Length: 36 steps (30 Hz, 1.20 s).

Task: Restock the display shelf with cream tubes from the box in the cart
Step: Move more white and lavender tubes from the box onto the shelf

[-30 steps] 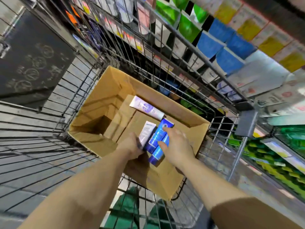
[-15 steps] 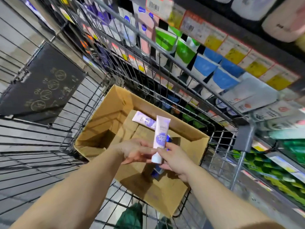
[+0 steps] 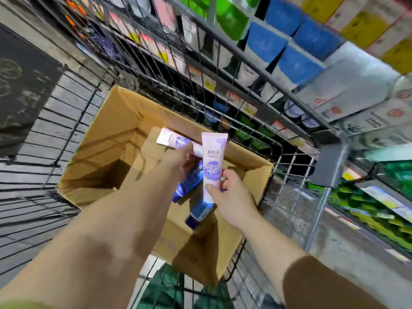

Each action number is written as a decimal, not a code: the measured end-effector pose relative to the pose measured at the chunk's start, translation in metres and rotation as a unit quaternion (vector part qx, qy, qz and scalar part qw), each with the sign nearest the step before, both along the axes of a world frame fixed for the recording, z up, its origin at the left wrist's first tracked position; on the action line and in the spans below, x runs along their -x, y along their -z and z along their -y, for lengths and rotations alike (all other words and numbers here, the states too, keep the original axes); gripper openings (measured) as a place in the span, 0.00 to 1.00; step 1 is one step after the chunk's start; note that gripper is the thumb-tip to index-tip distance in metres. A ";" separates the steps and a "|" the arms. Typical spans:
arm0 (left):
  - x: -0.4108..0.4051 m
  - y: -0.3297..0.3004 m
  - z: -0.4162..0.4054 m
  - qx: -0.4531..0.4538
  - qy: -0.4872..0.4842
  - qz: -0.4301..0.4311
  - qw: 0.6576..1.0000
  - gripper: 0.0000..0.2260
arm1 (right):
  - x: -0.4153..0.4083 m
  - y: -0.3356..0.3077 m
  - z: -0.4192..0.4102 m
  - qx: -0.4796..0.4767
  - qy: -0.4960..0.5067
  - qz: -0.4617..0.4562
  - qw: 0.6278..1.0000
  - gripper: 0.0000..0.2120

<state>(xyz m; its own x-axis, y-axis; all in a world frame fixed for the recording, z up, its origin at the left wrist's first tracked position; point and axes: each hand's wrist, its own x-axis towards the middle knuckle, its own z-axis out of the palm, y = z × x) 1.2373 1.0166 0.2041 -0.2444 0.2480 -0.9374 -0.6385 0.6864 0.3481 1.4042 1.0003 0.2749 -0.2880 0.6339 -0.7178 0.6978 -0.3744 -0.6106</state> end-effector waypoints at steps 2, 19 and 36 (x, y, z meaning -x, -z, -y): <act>-0.004 -0.004 -0.004 -0.024 0.008 0.013 1.000 0.24 | -0.001 0.000 0.000 0.002 0.001 0.000 1.000 0.14; 0.044 -0.173 0.069 -0.130 0.146 0.059 0.979 0.04 | 0.011 -0.116 0.011 -0.052 0.010 -0.033 0.998 0.15; -0.178 -0.440 0.039 -0.402 0.399 -0.021 0.824 0.14 | -0.233 -0.338 0.026 -0.286 0.177 -0.064 0.939 0.07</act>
